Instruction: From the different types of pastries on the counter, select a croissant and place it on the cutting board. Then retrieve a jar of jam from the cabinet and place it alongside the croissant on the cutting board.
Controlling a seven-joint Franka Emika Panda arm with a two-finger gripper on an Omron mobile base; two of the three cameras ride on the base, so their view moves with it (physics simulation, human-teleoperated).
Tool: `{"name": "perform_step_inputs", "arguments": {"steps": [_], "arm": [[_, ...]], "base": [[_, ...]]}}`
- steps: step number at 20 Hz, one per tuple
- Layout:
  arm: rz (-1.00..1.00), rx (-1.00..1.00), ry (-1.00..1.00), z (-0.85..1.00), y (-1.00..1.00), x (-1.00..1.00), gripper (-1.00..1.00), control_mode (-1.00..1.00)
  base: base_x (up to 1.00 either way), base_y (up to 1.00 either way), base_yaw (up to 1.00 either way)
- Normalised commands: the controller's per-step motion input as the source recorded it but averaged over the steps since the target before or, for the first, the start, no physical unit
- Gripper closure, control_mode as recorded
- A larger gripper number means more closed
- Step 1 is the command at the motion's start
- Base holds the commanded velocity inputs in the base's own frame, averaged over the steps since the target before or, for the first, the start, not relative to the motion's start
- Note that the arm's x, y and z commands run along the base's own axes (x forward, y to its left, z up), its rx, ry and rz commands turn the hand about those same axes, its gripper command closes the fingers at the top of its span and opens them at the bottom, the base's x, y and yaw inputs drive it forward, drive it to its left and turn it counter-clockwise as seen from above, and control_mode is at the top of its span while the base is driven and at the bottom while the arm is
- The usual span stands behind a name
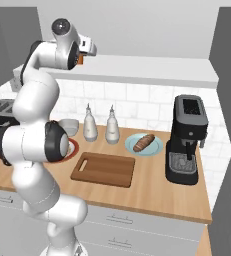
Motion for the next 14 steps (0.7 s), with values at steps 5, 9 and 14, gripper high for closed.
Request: {"name": "perform_step_inputs", "arguments": {"steps": [5,9,14], "arm": [[0.0,0.06,0.0,0.05,-0.04,-0.08,1.0,-1.0],[0.0,0.05,0.0,0.03,-0.02,-0.14,1.0,-1.0],[0.0,0.08,-0.02,0.0,-0.07,-0.36,1.0,-1.0]], "base": [[0.0,0.0,0.0],[0.0,0.0,0.0],[0.0,0.0,0.0]]}}
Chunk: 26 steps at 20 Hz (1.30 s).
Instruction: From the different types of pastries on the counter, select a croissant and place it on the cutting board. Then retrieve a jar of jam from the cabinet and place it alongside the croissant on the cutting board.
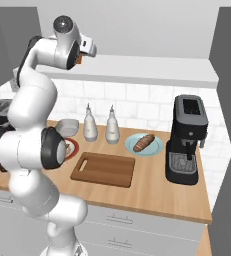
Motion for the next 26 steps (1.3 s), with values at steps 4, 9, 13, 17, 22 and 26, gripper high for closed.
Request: {"name": "perform_step_inputs", "arguments": {"steps": [4,9,13,17,22,26], "arm": [[0.0,0.05,-0.08,0.01,-0.01,-0.51,1.0,-1.0],[0.0,0.01,-0.09,0.01,0.0,-0.68,1.0,-1.0],[0.0,0.0,-0.08,0.02,-0.02,-0.72,1.0,-1.0],[0.0,0.0,-0.05,0.1,-0.11,-0.7,1.0,-1.0],[0.09,0.0,-0.05,0.24,-0.27,-0.77,1.0,-1.0],[0.1,0.0,-0.05,0.21,-0.28,-0.81,1.0,-1.0]], "base": [[0.0,0.0,0.0],[0.0,0.0,0.0],[0.0,0.0,0.0],[0.0,0.0,0.0],[0.0,0.0,0.0],[0.0,0.0,0.0]]}}
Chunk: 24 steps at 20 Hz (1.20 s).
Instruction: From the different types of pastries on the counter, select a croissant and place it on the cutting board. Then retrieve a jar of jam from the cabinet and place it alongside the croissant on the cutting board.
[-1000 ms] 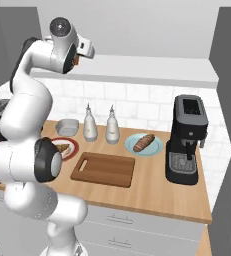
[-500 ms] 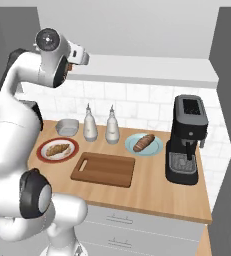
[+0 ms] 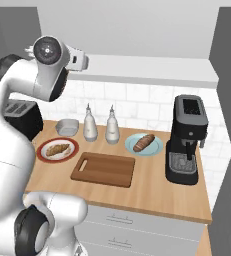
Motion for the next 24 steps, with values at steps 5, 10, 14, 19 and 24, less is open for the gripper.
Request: {"name": "perform_step_inputs", "arguments": {"steps": [5,10,14,19,24], "arm": [[0.09,0.0,-0.04,0.1,-0.24,-0.94,1.0,-1.0],[0.01,-0.02,0.0,0.0,-0.29,-0.94,1.0,-1.0],[0.0,0.0,0.0,0.0,-0.17,-0.81,1.0,-1.0],[0.03,0.0,0.1,-0.33,0.05,-0.26,1.0,-1.0],[0.01,-0.02,0.05,-0.53,0.02,-0.05,1.0,-1.0]], "base": [[0.0,0.0,0.0],[0.0,0.0,0.0],[0.0,0.0,0.0],[0.0,0.0,0.0],[0.0,0.0,0.0]]}}
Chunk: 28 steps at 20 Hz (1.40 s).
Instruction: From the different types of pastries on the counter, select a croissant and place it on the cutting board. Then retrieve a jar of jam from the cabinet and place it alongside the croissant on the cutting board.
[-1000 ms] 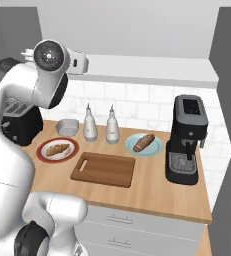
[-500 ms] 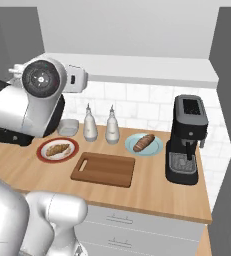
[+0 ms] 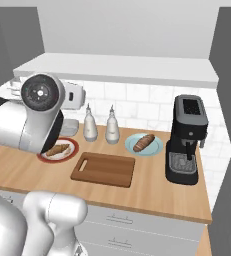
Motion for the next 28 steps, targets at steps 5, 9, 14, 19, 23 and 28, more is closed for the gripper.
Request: {"name": "perform_step_inputs", "arguments": {"steps": [5,9,14,19,23,28], "arm": [[0.0,0.0,0.0,-0.49,0.0,-0.13,1.0,-1.0],[0.01,0.0,0.0,-0.61,0.0,-0.06,1.0,-1.0],[0.04,0.0,0.0,-0.76,0.0,0.0,1.0,-1.0],[0.04,-0.03,0.0,-0.87,0.0,0.21,1.0,-1.0],[0.06,-0.03,0.0,-0.8,-0.02,0.43,1.0,-1.0],[0.02,-0.03,-0.06,-0.58,0.0,0.38,1.0,-1.0]], "base": [[0.0,0.0,0.0],[0.0,0.0,0.0],[0.0,0.0,0.0],[0.0,0.0,0.0],[0.0,0.0,0.0],[0.0,0.0,0.0]]}}
